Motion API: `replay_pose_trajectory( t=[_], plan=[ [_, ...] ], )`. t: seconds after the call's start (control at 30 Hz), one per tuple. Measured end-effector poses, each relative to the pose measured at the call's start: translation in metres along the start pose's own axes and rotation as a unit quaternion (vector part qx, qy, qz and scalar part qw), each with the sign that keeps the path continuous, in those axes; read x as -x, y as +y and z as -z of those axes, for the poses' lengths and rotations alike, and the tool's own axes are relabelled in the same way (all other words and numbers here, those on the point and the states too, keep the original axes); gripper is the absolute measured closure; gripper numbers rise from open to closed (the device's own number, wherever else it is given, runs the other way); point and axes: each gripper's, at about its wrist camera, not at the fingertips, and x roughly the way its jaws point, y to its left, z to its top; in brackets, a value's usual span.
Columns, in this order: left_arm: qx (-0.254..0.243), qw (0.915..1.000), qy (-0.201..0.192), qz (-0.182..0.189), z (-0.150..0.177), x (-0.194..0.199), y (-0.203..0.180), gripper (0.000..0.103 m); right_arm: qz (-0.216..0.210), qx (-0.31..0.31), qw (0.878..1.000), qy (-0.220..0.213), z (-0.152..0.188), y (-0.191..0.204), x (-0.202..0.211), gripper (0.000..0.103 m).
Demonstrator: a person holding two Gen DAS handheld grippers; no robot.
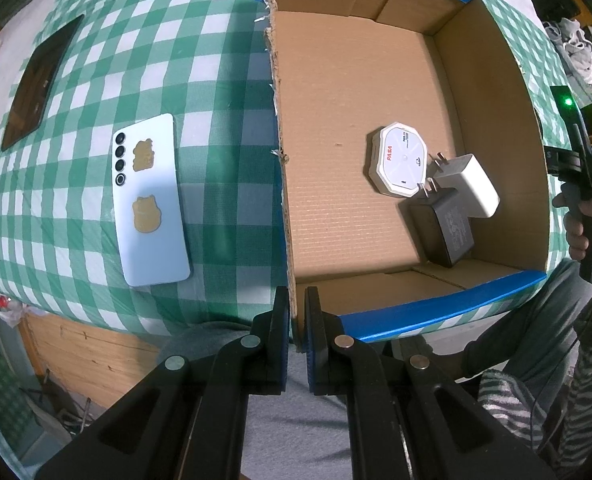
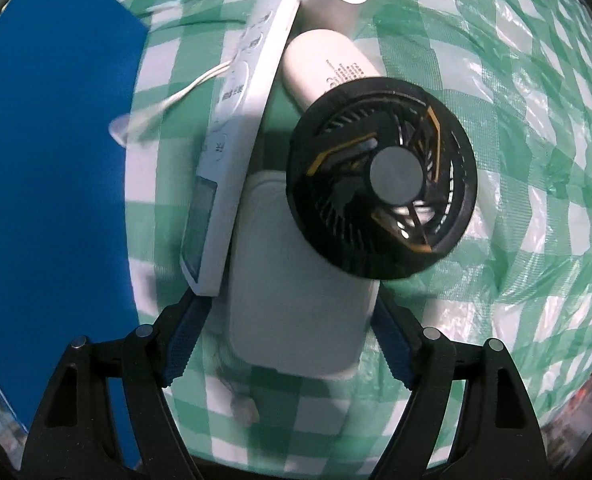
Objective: Flip cup upside down
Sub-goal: 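Move the right tool to the grey-white power bank and grasp it, then carry the power bank with the right tool into the box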
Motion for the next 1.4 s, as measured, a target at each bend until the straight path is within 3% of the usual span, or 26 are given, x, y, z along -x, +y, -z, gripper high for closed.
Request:
replay_pose_trajectory(
  t=[0.07,0.13,0.23,0.87,1.17,1.2,1.23,1.4],
  plan=[
    [0.0,1.0,0.001,-0.001,0.0,0.0,0.0,0.097,0.007,-0.005,1.0,-0.003,0.0,0.001,-0.002,0.024],
    [0.0,1.0,0.001,-0.002,0.0,0.0,-0.001,0.097,0.032,-0.004,0.999,-0.006,-0.001,0.006,-0.002,0.037],
    [0.001,1.0,0.001,0.001,-0.001,-0.002,0.0,0.097,0.033,0.008,0.999,-0.011,0.004,0.005,0.001,0.04],
    [0.001,1.0,-0.001,-0.001,0.0,-0.002,-0.002,0.097,0.022,0.082,0.996,0.005,0.083,-0.004,-0.012,0.039],
    [0.003,1.0,0.001,-0.002,-0.002,-0.003,-0.004,0.096,0.02,0.062,0.998,0.003,0.061,-0.002,-0.016,0.03],
    [0.002,1.0,0.001,-0.003,-0.003,-0.003,-0.005,0.096,0.024,0.063,0.998,0.004,0.061,0.002,-0.018,0.031],
    [0.001,1.0,0.001,-0.003,-0.003,-0.003,-0.004,0.096,0.034,0.065,0.997,0.003,0.061,0.004,-0.018,0.038],
    [0.002,1.0,0.002,-0.002,-0.004,-0.004,-0.003,0.096,0.039,0.074,0.997,0.003,0.061,0.018,-0.003,0.039]
  ],
)
